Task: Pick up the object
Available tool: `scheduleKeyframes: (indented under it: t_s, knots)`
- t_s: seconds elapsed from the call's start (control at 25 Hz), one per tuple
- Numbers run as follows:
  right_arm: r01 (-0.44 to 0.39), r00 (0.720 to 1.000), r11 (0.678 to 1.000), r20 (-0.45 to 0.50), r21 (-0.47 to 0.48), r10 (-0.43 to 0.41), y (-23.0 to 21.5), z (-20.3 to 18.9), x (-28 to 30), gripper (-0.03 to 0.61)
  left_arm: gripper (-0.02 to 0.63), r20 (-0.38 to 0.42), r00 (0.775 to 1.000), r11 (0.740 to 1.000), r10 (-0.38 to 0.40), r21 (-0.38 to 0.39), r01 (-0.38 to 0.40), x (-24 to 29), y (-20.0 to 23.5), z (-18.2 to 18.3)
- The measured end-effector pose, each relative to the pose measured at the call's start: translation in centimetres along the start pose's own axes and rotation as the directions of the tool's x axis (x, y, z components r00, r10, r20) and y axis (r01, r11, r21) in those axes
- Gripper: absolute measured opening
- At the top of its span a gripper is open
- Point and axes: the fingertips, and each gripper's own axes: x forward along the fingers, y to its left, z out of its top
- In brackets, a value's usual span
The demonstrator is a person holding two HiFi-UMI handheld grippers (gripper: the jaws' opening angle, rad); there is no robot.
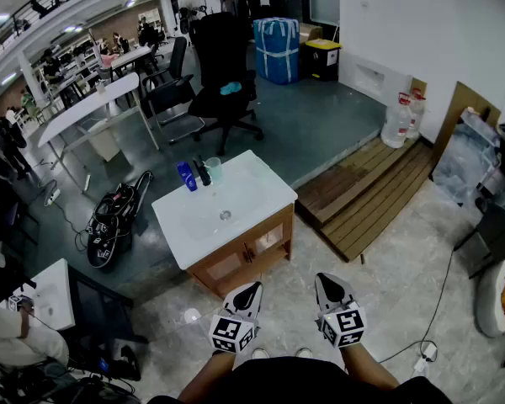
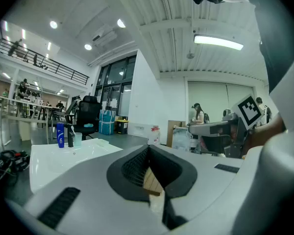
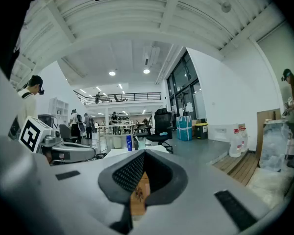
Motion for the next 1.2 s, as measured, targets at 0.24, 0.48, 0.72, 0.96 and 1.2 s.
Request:
scheduleKeyframes:
  t_s: [0.24, 0.48, 0.72, 0.96, 1.2]
  knots:
    - [-0.007, 1.000, 1.000, 0.000, 0.005, 0.007, 0.7, 0.2, 0.4, 0.017, 0.014, 0.005, 1.000, 1.000, 0.013, 0.002, -0.013, -0.5, 0.5, 0.7]
    - [0.003, 1.000, 1.000, -0.001, 0.006, -0.003, 1.1, 0.2, 1.5, 0.017, 0.014, 0.020, 1.000, 1.000, 0.013, 0.004, -0.013, -0.4, 1.6, 0.9]
    - [-0.004, 1.000, 1.000, 0.011, 0.021, 0.004, 3.0, 0.6, 3.2, 0.018, 0.014, 0.010, 1.000, 1.000, 0.006, 0.003, -0.006, -1.6, 3.4, 0.5]
    - [-0.006, 1.000, 1.000, -0.012, -0.003, 0.006, 6.0, -0.2, 4.5, 0.018, 0.014, 0.008, 1.000, 1.000, -0.016, 0.026, 0.016, -3.6, 4.9, 0.4]
    - [0.005, 1.000, 0.999, -0.007, 0.051, -0.004, 7.7, -0.4, 5.9, 0.017, 0.014, 0.023, 0.999, 0.998, -0.040, 0.050, 0.039, -3.9, 6.2, 0.9]
